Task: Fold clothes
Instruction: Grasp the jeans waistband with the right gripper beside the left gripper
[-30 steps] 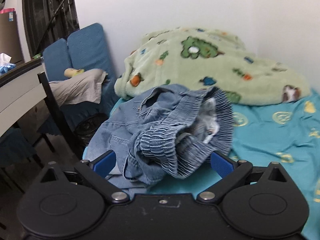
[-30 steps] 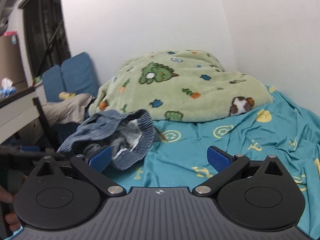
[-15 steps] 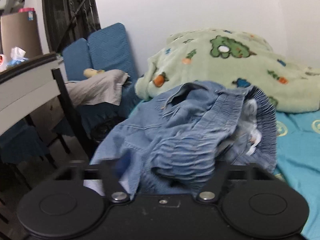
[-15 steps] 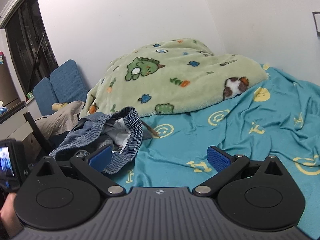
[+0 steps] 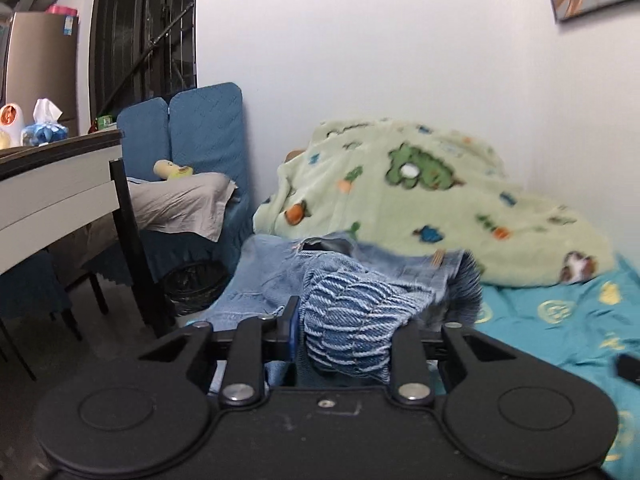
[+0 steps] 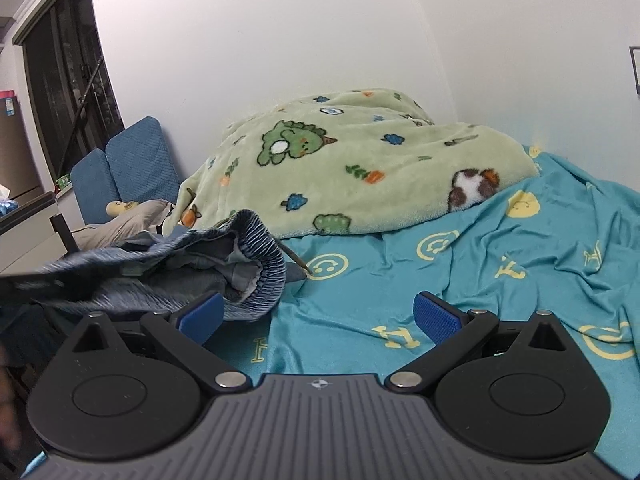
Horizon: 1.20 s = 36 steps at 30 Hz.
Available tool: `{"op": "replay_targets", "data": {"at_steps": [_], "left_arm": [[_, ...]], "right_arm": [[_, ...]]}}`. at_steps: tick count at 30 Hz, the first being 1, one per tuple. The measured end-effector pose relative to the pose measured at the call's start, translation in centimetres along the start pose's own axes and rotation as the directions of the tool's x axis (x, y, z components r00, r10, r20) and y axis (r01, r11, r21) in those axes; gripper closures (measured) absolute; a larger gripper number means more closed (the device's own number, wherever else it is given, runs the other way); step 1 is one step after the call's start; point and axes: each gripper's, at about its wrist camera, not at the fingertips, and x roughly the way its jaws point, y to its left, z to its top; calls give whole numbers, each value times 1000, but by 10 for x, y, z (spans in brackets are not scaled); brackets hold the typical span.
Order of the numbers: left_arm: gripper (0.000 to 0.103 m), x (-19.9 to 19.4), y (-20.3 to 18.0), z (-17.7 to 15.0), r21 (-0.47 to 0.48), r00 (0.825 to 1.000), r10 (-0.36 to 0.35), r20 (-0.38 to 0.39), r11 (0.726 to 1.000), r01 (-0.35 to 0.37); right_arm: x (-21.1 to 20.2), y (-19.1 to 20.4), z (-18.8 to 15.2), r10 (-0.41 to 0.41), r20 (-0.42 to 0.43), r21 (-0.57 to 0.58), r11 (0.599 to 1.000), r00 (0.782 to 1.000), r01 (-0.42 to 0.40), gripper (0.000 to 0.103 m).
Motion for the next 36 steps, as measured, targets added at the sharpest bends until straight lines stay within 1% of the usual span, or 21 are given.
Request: {"op": "replay_targets", "data": {"at_steps": [2, 4, 6, 8, 11, 13, 16, 19, 21, 24, 26, 28, 29, 32, 34, 36], "left_arm": [[80, -20, 5, -2, -60, 999, -34, -20, 998, 33], [80, -37, 8, -10, -100, 997, -69, -31, 993, 66], [80, -50, 7, -23, -88, 996, -77, -37, 993, 74], [80, -52, 6, -33, -81, 995, -78, -57, 994, 73], [80, -49, 14, -38, -123, 994, -81, -72, 990, 72], [80, -46, 19, -38, -147, 993, -81, -80, 987, 69], [79, -43, 24, -42, -167, 992, -82, -91, 984, 66], [79, -39, 25, -44, -171, 993, -71, -100, 984, 53], [78, -35, 27, -46, -187, 990, -70, -121, 981, 47], [77, -29, 30, -48, -200, 987, -75, -141, 979, 46], [77, -23, 30, -51, -202, 984, -66, -165, 979, 32], [77, -15, 29, -54, -210, 975, -77, -207, 977, 33], [77, -13, 28, -55, -207, 973, -78, -216, 978, 33], [75, -7, 20, -60, -160, 971, -62, -230, 987, 25], [74, -2, 16, -62, -146, 967, -66, -247, 989, 30], [71, 2, 12, -64, -131, 964, -69, -256, 991, 36]], "right_arm": [[-3, 0, -1, -3, 4, -5, 1000, 1000, 3, 1], [-6, 1, -1, -11, 7, -5, 1000, 1000, 11, 1], [-9, 1, -1, -12, 3, -4, 1000, 1000, 12, 1], [-10, 5, -1, -14, -3, -12, 1000, 1000, 14, 1], [-6, 13, -1, -13, -2, -57, 998, 1000, 13, 2], [2, 20, -4, -14, -17, -109, 994, 1000, 12, 3], [23, 30, -13, -7, -64, -207, 978, 998, -6, 7], [50, 33, -22, 16, -120, -258, 965, 993, -47, 13], [72, 34, -27, 23, -147, -281, 958, 989, -64, 21], [95, 40, -32, 34, -134, -314, 946, 990, -75, 34], [108, 46, -34, 37, -112, -344, 936, 993, -74, 38], [116, 52, -36, 33, -76, -391, 918, 997, -60, 41], [118, 54, -37, 35, -54, -417, 907, 998, -55, 43], [118, 60, -41, 68, 22, -508, 860, 997, -47, 43], [114, 66, -44, 97, 73, -580, 814, 993, -37, 44], [111, 75, -47, 115, 123, -668, 744, 986, -3, 46]]}}
